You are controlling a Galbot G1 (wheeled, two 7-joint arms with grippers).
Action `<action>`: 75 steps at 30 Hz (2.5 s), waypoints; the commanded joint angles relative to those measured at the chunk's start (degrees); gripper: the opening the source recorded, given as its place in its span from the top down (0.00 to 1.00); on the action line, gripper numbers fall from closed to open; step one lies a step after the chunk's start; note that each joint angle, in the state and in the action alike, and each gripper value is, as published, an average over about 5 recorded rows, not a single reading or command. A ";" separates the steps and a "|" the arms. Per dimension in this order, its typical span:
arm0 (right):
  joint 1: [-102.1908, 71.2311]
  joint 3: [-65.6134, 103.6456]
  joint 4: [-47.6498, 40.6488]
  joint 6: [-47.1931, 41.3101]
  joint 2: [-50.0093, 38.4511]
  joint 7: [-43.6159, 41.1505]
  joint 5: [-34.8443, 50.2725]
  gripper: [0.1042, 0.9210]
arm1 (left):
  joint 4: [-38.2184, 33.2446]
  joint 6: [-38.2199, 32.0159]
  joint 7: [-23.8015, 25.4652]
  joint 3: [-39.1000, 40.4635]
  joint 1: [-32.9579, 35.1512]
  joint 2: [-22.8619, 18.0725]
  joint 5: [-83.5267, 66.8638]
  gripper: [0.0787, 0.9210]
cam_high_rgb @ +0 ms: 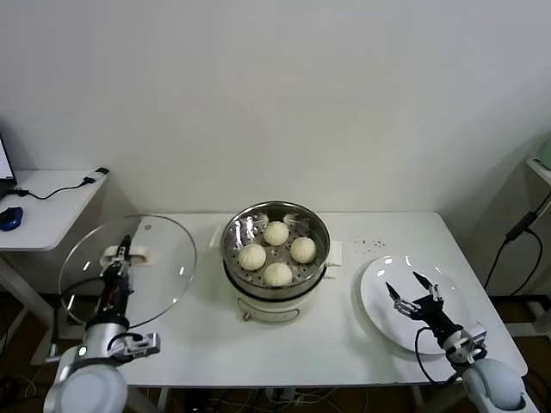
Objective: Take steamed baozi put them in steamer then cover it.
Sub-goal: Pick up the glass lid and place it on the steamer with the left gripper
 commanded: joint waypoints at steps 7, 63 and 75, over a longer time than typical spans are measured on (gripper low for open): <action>6.37 -5.66 -4.60 -0.03 0.65 1.07 -1.74 0.12 | -1.85 19.34 21.40 28.64 -24.26 -1.63 8.50 0.92; 3.53 1.15 -5.12 1.57 3.20 -0.68 -2.94 0.12 | 29.11 19.25 17.35 38.92 -35.87 -25.90 20.38 0.92; 3.27 1.66 -5.41 1.77 3.45 -1.31 -3.47 0.12 | 29.85 19.84 16.32 38.30 -36.00 -25.97 19.04 0.92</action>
